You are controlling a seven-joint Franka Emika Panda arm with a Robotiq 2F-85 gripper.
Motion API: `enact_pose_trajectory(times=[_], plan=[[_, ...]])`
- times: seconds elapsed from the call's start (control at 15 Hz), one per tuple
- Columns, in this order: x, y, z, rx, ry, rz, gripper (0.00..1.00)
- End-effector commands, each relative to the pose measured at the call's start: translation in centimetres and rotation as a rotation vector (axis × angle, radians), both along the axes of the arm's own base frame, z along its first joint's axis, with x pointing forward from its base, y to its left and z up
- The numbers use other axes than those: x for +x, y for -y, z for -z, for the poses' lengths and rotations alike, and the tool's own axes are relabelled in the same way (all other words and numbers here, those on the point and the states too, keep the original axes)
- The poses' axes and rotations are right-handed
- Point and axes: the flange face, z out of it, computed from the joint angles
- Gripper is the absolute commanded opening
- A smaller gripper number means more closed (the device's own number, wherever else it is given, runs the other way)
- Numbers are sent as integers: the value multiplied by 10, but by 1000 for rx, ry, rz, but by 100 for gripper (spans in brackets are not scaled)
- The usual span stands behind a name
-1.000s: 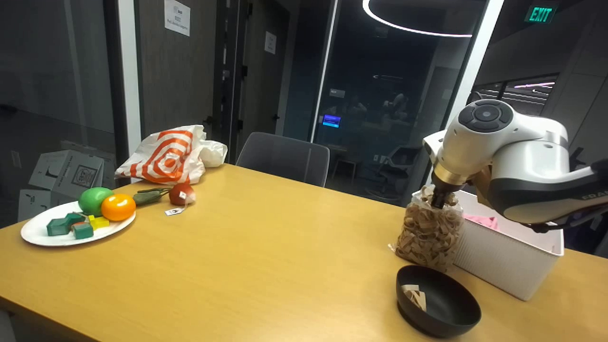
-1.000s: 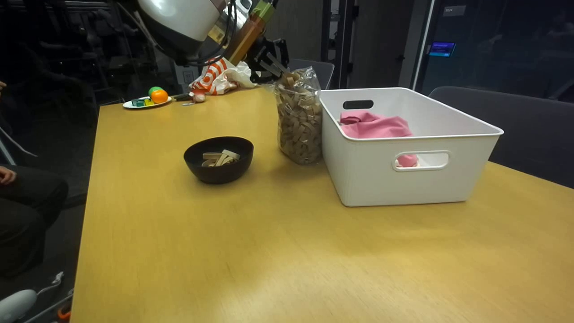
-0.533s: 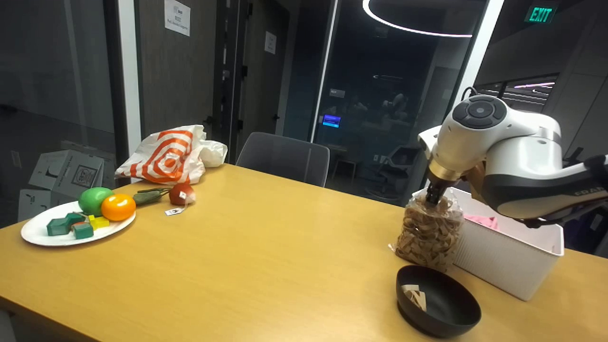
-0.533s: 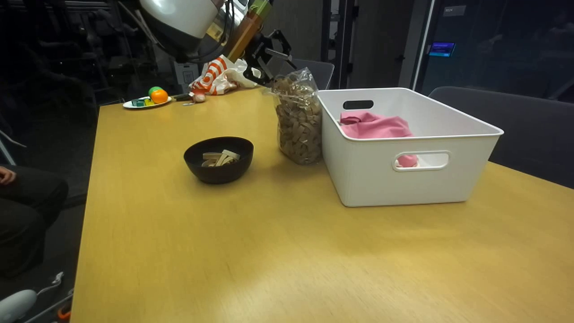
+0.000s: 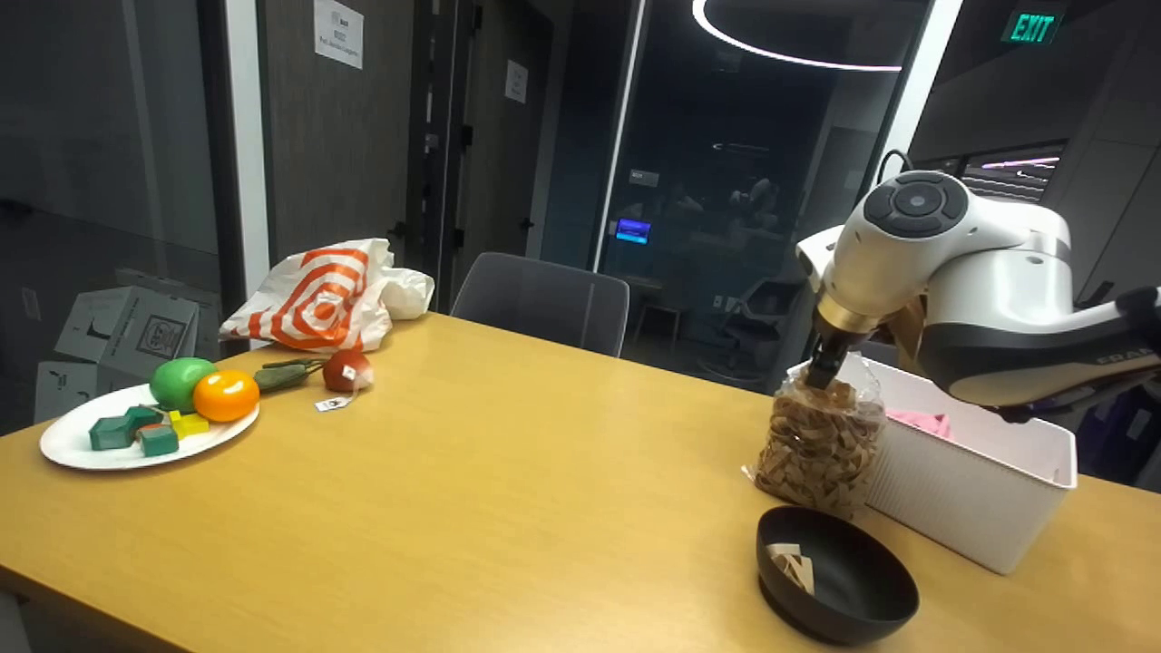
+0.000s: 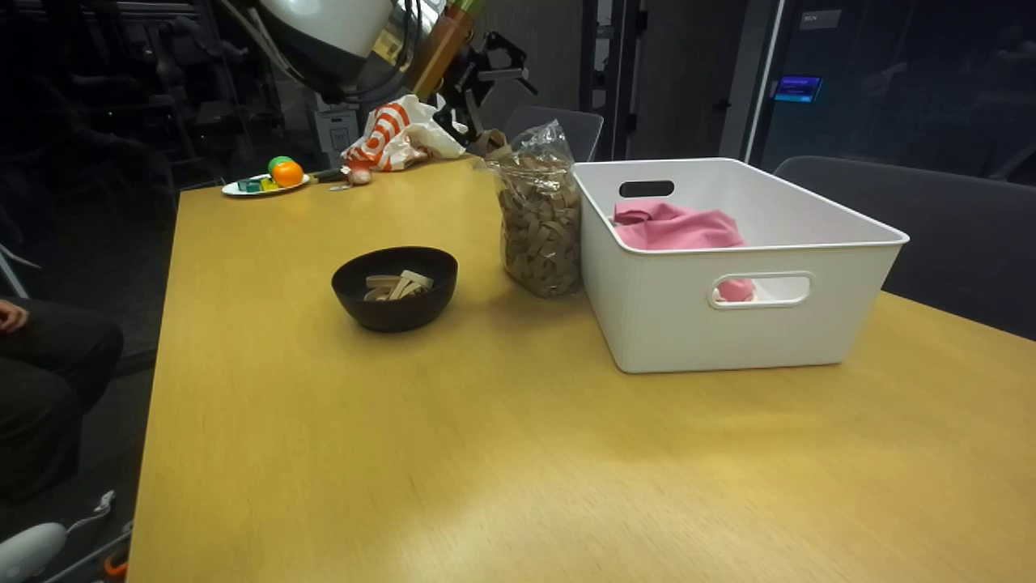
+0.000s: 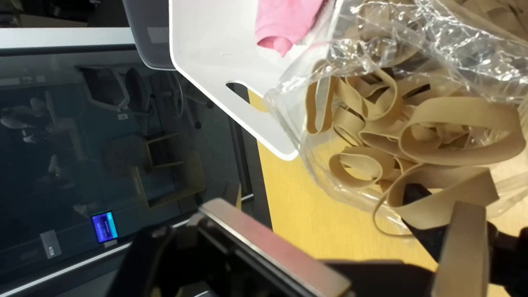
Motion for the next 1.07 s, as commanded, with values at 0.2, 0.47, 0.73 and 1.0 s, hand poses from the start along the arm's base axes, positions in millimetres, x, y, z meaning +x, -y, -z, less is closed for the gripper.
enact_pose_trajectory(times=[0.2,0.47,0.73,1.0], plan=[[4,-1,-18,-82,81,1,93],[3,-1,-17,-84,62,18,100],[2,-5,-15,-25,63,15,100],[-44,20,-18,159,-52,85,100]])
